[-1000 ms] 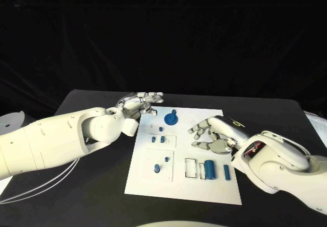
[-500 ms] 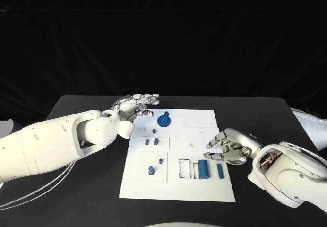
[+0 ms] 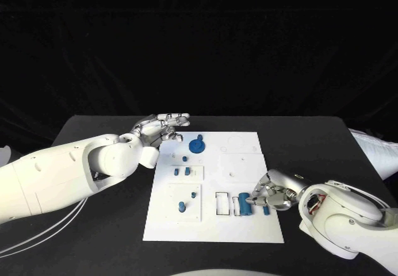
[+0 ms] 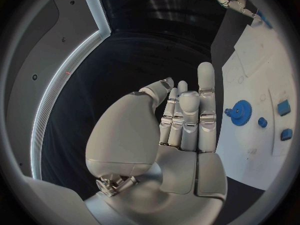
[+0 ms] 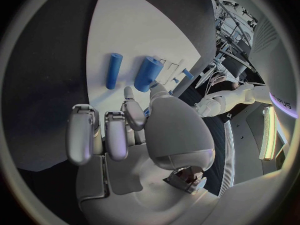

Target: Assemble the parts on the task board

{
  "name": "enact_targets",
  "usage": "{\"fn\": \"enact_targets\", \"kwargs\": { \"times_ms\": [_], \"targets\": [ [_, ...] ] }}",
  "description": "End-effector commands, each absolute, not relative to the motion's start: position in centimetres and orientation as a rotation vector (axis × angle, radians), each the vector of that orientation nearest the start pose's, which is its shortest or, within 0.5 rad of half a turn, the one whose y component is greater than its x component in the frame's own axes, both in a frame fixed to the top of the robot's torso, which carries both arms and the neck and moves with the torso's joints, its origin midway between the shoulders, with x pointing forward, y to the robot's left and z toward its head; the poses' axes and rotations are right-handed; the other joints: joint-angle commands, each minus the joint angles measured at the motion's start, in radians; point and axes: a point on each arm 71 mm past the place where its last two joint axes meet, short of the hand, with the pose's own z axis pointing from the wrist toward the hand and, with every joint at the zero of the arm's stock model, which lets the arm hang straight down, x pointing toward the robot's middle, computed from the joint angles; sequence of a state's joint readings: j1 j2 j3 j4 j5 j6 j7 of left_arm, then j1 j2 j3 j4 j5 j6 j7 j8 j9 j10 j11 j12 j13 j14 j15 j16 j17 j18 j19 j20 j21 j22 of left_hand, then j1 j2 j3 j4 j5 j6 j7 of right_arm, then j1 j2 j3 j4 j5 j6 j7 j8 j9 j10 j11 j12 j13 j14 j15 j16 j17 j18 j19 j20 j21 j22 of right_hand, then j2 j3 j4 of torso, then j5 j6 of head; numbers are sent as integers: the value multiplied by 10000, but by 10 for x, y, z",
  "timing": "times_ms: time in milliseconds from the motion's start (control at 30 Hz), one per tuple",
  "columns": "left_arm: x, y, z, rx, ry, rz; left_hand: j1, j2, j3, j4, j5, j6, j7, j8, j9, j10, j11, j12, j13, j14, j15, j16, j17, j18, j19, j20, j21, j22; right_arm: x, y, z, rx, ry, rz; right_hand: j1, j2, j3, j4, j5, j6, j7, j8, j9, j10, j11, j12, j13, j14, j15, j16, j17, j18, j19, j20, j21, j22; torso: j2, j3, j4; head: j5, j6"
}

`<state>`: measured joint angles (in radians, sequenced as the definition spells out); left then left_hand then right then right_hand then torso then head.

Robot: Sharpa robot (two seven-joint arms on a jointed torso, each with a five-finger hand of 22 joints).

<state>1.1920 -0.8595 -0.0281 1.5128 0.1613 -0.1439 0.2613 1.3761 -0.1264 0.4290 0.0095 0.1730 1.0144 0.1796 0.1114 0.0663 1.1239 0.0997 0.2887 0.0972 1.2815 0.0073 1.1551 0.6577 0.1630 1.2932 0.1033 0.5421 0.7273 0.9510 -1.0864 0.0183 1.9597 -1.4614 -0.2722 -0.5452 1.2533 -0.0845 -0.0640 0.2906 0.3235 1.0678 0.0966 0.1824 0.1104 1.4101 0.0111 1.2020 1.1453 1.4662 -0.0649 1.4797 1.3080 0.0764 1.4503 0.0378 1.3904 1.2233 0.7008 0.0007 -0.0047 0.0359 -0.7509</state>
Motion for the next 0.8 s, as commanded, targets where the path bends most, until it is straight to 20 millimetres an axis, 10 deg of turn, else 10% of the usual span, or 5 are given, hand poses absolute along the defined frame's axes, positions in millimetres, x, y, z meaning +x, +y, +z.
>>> {"fn": "enact_targets", "kwargs": {
  "times_ms": [33,800],
  "targets": [
    [487,211,-187,-13324,15452,-16815,-42,38,-7,-49,40,-81,-7,2,12,-63,-34,27,16,-42,8,7,-12,178,-53,-4,67,14,362,-210,-240,862,20241,4270,-124,41,-142,-1,60,-1,-38,96,34,103,-11,206,539,735,30,40,863,-74,20,60,44,14,6,-6,16,-20,-32],
    [488,212,-189,-13293,15515,-16726,-42,39,4,-76,39,-92,-4,15,14,-90,-32,67,19,-58,11,8,-46,179,-65,-1,80,19,358,-196,-252,-475,20412,3938,-1131,-51,-1067,23,-466,177,-177,558,490,115,-115,359,1029,737,-48,69,935,-82,14,3,76,84,16,-23,42,-45,-120]
  ]
}}
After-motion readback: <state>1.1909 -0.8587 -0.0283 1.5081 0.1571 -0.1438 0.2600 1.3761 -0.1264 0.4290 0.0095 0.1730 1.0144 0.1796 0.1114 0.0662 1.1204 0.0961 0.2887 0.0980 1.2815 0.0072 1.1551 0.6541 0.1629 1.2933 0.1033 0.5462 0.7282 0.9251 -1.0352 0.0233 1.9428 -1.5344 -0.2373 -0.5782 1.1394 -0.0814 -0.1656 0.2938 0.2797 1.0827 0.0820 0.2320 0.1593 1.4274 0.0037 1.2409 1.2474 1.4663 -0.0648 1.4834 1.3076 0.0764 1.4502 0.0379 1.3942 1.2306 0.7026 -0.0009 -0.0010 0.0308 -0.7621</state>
